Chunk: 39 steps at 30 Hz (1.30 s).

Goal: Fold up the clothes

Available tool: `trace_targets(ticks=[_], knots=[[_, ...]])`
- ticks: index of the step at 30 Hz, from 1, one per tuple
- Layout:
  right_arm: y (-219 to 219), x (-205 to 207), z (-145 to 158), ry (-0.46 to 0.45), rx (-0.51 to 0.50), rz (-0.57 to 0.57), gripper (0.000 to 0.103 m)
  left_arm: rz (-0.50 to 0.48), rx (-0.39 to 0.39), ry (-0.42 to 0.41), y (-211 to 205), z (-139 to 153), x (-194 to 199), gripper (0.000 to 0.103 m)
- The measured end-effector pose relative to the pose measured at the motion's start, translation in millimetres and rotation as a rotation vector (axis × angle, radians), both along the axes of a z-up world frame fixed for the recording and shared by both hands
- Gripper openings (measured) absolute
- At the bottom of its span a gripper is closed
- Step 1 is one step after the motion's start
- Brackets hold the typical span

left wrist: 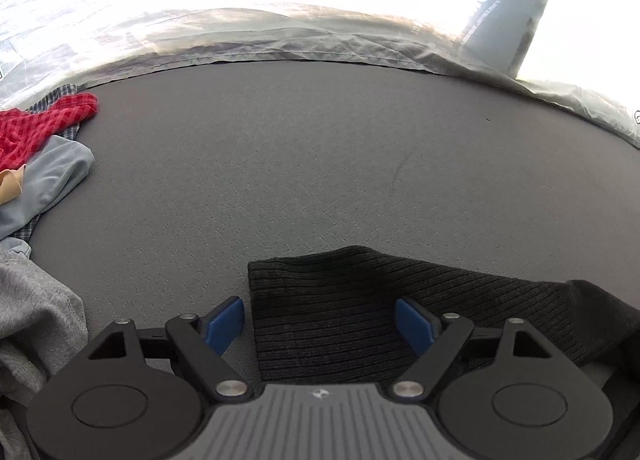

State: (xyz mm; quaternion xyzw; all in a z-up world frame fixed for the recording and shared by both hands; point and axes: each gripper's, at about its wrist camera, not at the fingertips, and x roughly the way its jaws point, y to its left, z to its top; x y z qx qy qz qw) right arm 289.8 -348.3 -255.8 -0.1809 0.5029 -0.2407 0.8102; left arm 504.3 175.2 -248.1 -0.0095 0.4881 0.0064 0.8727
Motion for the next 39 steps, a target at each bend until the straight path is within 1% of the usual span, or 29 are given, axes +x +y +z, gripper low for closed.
trace_targets(ticks=[1,2,3,4,5,6,7,10,11,15,18,21,25,28,31,33,34,36,38,39], knots=[[4.8,-0.6,-1.0,0.02,-0.019,0.043,0.038,0.009,0.0,-0.013,-0.6,0.3,-0.7,0.08],[7.9,-1.0,-1.7,0.034,-0.028,0.068,0.032,0.019,0.001,-0.03,-1.2,1.1,-1.8,0.067],[11.9,-1.4,-1.4,0.037,-0.046,0.093,0.016,0.032,-0.004,-0.047,-1.3,2.7,-2.4,0.052],[15.9,-1.7,-1.1,0.04,-0.063,0.117,0.007,0.044,-0.016,-0.058,-1.0,4.3,-2.3,0.043],[19.5,-2.1,0.4,0.033,-0.088,0.132,0.007,0.053,-0.031,-0.061,-0.9,5.3,-1.5,0.018],[23.1,-2.1,2.8,0.023,-0.108,0.143,0.007,0.062,-0.046,-0.06,-0.9,6.0,-0.3,0.01],[24.2,-0.7,6.5,0.009,-0.121,0.142,0.006,0.064,-0.036,-0.064,-3.0,6.3,0.6,0.01],[21.7,6.2,19.3,-0.041,-0.156,0.121,0.005,0.057,0.037,-0.081,-13.1,7.5,3.8,0.009],[17.2,10.6,23.9,-0.061,-0.161,0.105,0.005,0.056,0.051,-0.088,-15.3,9.2,5.4,0.009],[-5.2,32.2,45.7,-0.151,-0.146,0.044,0.005,0.084,0.076,-0.143,-16.9,26.2,20.2,0.008],[-23.9,64.3,70.3,-0.243,-0.121,0.038,0.005,0.121,0.081,-0.194,-15.6,47.3,42.7,0.008],[-32.0,104.7,99.1,-0.341,-0.138,0.072,0.005,0.157,0.078,-0.263,-16.3,77.6,68.7,0.008],[-28.4,152.7,154.0,-0.513,-0.166,0.113,0.005,0.195,0.075,-0.396,-17.5,133.2,95.7,0.008],[-24.1,171.4,199.0,-0.638,-0.192,0.14,0.005,0.234,0.043,-0.538,-12.3,195.3,100.3,0.008],[-24.8,169.5,236.7,-0.748,-0.2,0.136,0.005,0.27,-0.006,-0.683,-1.7,256.7,86.2,0.008],[-27.1,154.7,252.4,-0.802,-0.181,0.122,0.005,0.283,-0.023,-0.761,4.2,287.7,65.7,0.008],[-30.1,146.3,256.1,-0.82,-0.166,0.117,0.005,0.288,-0.026,-0.785,6.2,296.9,54.2,0.008],[-34.4,125.4,253.7,-0.833,-0.145,0.108,0.005,0.296,-0.035,-0.819,10.4,308.6,28.9,0.008],[-37.5,104.7,237.9,-0.811,-0.137,0.103,0.005,0.305,-0.042,-0.824,14.4,306.0,-6.0,0.008],[-39.8,95.5,226.7,-0.791,-0.127,0.1,0.005,0.31,-0.043,-0.819,16.0,300.2,-24.4,0.008]])
